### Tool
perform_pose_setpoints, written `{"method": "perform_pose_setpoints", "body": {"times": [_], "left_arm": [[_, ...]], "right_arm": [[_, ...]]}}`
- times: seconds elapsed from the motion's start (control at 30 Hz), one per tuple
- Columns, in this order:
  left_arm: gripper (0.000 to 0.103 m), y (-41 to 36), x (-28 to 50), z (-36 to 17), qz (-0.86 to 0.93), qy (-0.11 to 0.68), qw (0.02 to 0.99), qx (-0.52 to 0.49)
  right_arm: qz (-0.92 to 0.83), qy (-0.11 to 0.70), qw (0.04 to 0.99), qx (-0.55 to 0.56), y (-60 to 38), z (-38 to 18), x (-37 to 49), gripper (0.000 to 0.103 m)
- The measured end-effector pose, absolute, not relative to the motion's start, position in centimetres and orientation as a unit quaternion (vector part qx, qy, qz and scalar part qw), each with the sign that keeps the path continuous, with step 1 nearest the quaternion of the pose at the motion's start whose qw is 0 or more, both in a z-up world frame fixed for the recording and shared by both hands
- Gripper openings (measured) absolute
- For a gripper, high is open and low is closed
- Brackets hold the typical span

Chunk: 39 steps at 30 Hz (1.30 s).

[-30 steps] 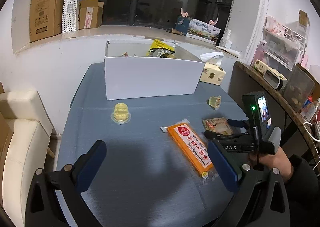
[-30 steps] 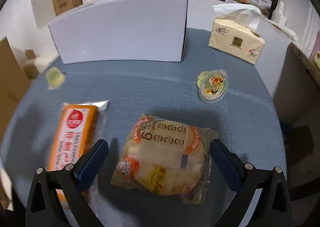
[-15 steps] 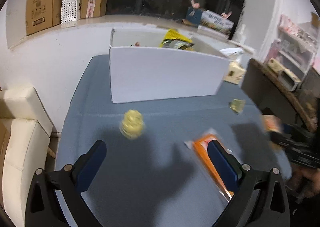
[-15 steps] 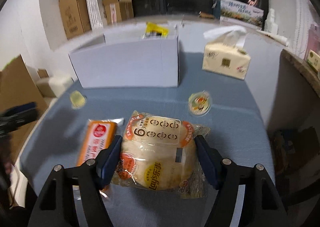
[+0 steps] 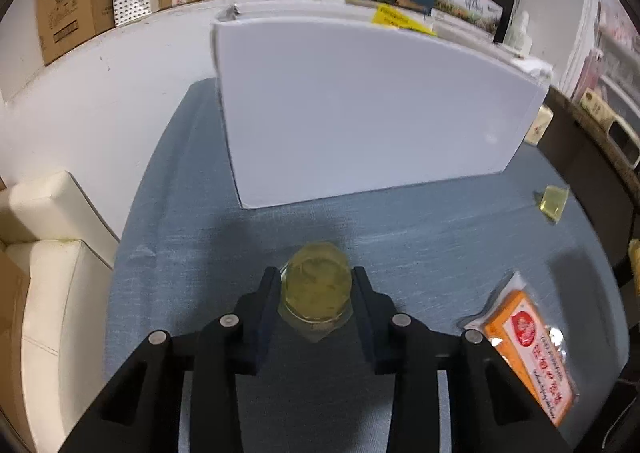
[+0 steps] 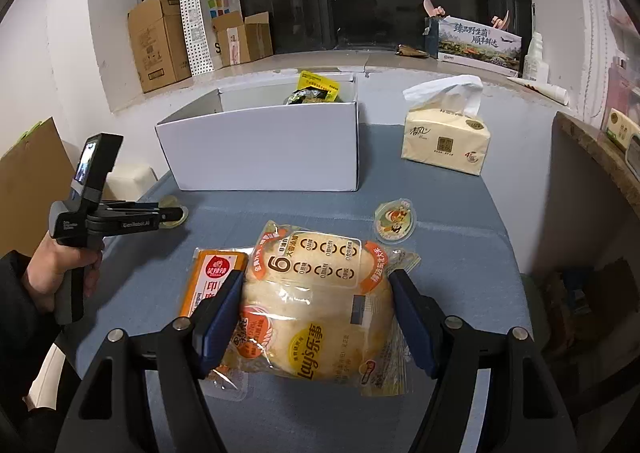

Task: Organize snacks
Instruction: 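Box the clear jelly cup with left tool while right tool boxes round bread pack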

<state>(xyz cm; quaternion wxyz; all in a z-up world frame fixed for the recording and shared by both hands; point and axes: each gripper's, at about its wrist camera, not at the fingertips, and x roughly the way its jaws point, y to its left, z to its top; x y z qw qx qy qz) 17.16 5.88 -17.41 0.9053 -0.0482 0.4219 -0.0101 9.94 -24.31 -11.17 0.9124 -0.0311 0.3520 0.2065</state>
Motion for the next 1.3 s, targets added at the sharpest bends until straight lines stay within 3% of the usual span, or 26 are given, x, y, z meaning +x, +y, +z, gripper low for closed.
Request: {"method": "perform_pose_setpoints", "body": {"times": [0.47,0.73,1.03,1.07,1.1,1.13,1.17,1.3], "left_arm": [[0.039,4.3,9.9,-6.8,-0.074,0.285,0.954,-0.056],[0.039,5.6,17.7,-0.9,-0.071,0.250,0.965,-0.035],[0.041,7.3,28.2,-0.9,-0.050,0.280,0.959,-0.023],[0.044,7.7,29.0,-1.2,-0.039,0.290,0.956,-0.028],[0.064,8.1,29.6,-1.3,-0.027,0.298,0.954,-0.034],[0.095,8.8,30.0,-1.5,-0.008,0.305,0.951,-0.049],[0.103,9.3,29.6,-1.8,-0.006,0.301,0.951,-0.064],[0.103,10.0,28.1,-2.1,-0.018,0.294,0.953,-0.068]], "right_arm": [[0.236,0.335,0.912,-0.011,-23.1,-9.4,10.7,0.077],[0.278,0.282,0.918,0.011,-19.8,-3.3,17.5,0.077],[0.273,0.307,0.912,0.007,-14.1,-1.2,29.5,0.077],[0.275,0.312,0.910,0.007,-13.6,-1.4,30.3,0.078],[0.283,0.320,0.904,0.009,-13.1,-1.7,31.3,0.087],[0.283,0.328,0.901,0.009,-12.8,-1.9,31.9,0.093],[0.276,0.328,0.903,0.008,-12.7,-2.1,32.2,0.103],[0.275,0.329,0.902,0.042,-13.9,-2.3,32.0,0.103]]}}
